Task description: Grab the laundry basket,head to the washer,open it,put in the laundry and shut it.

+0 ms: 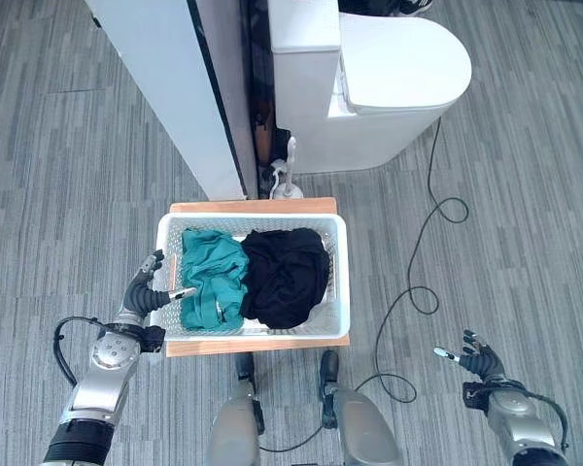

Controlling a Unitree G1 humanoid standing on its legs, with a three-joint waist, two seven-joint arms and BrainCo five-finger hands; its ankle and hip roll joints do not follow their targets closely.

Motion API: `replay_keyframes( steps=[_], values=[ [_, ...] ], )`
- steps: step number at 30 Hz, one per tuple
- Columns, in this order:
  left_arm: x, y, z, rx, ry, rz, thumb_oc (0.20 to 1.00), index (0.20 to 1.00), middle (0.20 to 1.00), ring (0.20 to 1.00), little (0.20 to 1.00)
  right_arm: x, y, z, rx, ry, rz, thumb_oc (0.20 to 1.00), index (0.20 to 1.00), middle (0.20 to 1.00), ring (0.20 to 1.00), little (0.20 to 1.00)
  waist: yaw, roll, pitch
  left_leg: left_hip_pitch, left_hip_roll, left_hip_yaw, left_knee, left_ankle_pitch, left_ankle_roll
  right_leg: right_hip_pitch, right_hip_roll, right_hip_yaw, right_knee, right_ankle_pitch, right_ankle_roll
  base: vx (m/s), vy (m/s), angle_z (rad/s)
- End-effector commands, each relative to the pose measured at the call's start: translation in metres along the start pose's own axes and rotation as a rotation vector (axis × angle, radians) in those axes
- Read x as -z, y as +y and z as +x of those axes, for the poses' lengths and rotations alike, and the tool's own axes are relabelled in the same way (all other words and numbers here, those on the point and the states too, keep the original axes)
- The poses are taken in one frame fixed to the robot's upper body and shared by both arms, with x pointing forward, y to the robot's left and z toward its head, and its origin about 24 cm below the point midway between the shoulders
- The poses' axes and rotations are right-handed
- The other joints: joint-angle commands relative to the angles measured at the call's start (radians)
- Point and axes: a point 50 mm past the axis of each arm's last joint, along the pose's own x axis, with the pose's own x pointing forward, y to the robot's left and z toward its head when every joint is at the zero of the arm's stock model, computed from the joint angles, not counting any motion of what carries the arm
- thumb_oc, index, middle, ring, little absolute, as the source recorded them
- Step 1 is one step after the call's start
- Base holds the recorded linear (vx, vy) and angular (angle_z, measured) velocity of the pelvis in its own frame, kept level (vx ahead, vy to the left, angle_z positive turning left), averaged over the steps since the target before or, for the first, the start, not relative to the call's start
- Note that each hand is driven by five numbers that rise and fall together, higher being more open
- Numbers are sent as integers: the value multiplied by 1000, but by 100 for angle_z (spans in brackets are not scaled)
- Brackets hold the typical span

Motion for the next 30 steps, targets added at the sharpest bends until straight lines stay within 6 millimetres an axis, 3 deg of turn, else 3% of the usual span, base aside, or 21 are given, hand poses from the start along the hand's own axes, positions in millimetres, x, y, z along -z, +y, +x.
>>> replay_keyframes(
  steps=[1, 8, 12, 13, 14, 15, 16, 18, 22, 25, 30],
  values=[
    [20, 2, -7, -60, 63, -75, 1000, 1000, 1000, 1000, 1000, -18, -22, -2, 27, -74, -55, 1000, 1000, 1000, 1000, 1000, -2, -19, -1, -29, 91, -42, 68, -52, -27, -45, -105, -26, -5, 33, 43, -13, -12, -5],
    [29, 1, -4, -145, 88, -112, 1000, 1000, 1000, 1000, 1000, -35, -22, -8, 18, -170, -49, 1000, 1000, 1000, 1000, 1000, -14, -14, 18, -47, 95, -34, 89, -54, -29, -73, -104, -11, 9, 37, 40, -9, -9, -7],
    [21, 2, -4, -164, 45, -140, 1000, 1000, 1000, 1000, 1000, -33, -20, -9, 11, -172, -56, 1000, 1000, 1000, 1000, 1000, -15, -11, 20, -55, 95, -39, 91, -54, -29, -79, -103, -9, 7, 39, 39, 8, -16, -6],
    [16, 5, -4, -173, 22, -145, 1000, 1000, 1000, 1000, 1000, -31, -19, -9, 9, -167, -57, 1000, 1000, 1000, 1000, 1000, -16, -10, 20, -57, 94, -40, 92, -54, -30, -79, -103, -10, 6, 39, 39, 0, 0, 0],
    [-1, 13, -4, -193, -57, -164, 1000, 1000, 1000, 1000, 1000, -24, -18, -9, 2, -148, -49, 1000, 1000, 1000, 1000, 1000, -13, -7, 19, -65, 93, -45, 95, -52, -31, -80, -103, -15, 6, 37, 37, 0, 0, 0],
    [-1, 13, -5, -193, -56, -163, 1000, 1000, 1000, 1000, 1000, -24, -18, -9, 1, -148, -49, 1000, 1000, 1000, 1000, 1000, -13, -7, 19, -65, 93, -46, 95, -52, -31, -80, -103, -15, 6, 37, 37, 29, -41, 3],
    [-20, 26, -8, -218, -143, -148, 1000, 1000, 1000, 1000, 1000, -16, -17, -10, -5, -119, -45, 1000, 1000, 1000, 1000, 1000, -10, -3, 18, -69, 92, -51, 95, -52, -32, -78, -104, -17, 5, 36, 37, 16, -21, 7],
    [-30, 35, -12, -239, -192, -136, 1000, 1000, 1000, 1000, 1000, -9, -16, -11, -7, -96, -49, 1000, 1000, 1000, 1000, 1000, -7, -2, 17, -71, 90, -56, 96, -52, -33, -75, -104, -21, 4, 35, 37, 26, -34, 15],
    [-77, 96, -37, -377, -361, 78, 1000, 1000, 1000, 1000, 1000, 15, -13, -16, -32, -17, -11, 1000, 1000, 1000, 1000, 1000, 13, 11, 8, -72, 85, -67, 80, -49, -39, -67, -108, -34, -4, 32, 40, 36, -31, 12],
    [-93, 115, -35, -431, -367, 185, 1000, 1000, 1000, 1000, 1000, 17, -1, -14, -66, 3, 9, 1000, 1000, 1000, 1000, 1000, 15, 8, 0, -78, 83, -69, 72, -45, -42, -71, -110, -39, -6, 32, 42, 11, -26, 10],
    [-103, 124, -19, -505, -337, 309, 1000, 1000, 1000, 1000, 1000, 8, 14, -10, -120, -25, 21, 1000, 1000, 1000, 1000, 1000, 6, -7, -1, -88, 83, -72, 70, -47, -45, -83, -111, -36, -3, 30, 41, -2, -11, 5]
  ],
)
